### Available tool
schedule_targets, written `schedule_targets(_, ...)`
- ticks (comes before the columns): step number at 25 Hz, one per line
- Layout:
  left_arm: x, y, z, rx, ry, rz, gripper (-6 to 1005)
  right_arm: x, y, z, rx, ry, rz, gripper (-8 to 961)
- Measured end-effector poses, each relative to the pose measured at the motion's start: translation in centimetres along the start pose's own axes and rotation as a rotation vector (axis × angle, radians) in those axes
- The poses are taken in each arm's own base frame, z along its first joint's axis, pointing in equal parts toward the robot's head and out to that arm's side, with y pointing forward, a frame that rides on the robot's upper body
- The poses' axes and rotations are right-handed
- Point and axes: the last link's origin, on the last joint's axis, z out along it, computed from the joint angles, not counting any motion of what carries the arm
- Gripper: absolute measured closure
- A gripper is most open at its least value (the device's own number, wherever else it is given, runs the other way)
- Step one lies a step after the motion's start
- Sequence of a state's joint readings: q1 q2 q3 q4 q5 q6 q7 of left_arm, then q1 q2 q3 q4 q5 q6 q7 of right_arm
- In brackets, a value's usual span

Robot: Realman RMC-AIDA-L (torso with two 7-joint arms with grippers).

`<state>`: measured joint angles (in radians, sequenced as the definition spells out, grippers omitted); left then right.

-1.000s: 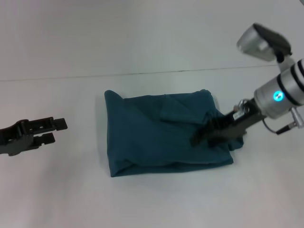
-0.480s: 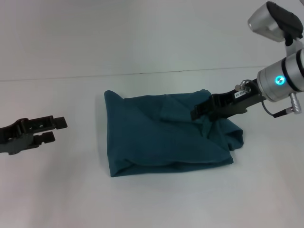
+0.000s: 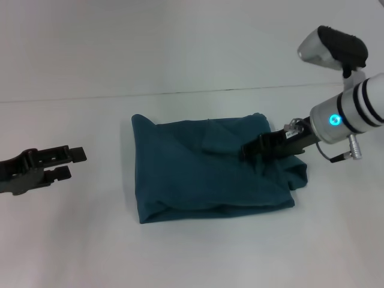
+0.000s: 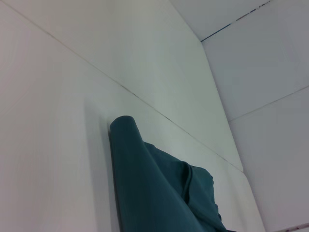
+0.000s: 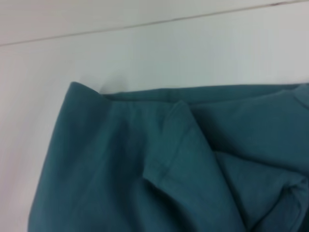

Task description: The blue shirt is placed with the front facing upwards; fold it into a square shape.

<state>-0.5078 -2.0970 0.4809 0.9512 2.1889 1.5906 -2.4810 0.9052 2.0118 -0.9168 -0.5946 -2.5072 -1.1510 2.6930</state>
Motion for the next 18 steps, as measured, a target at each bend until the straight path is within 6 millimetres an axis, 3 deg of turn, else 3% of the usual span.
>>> schedule_targets(18,-0.1,-0.3,0.3,0.002,0.001,-0.009,265,0.1,0.3,2.4,0.042,-0.089,0.001,329)
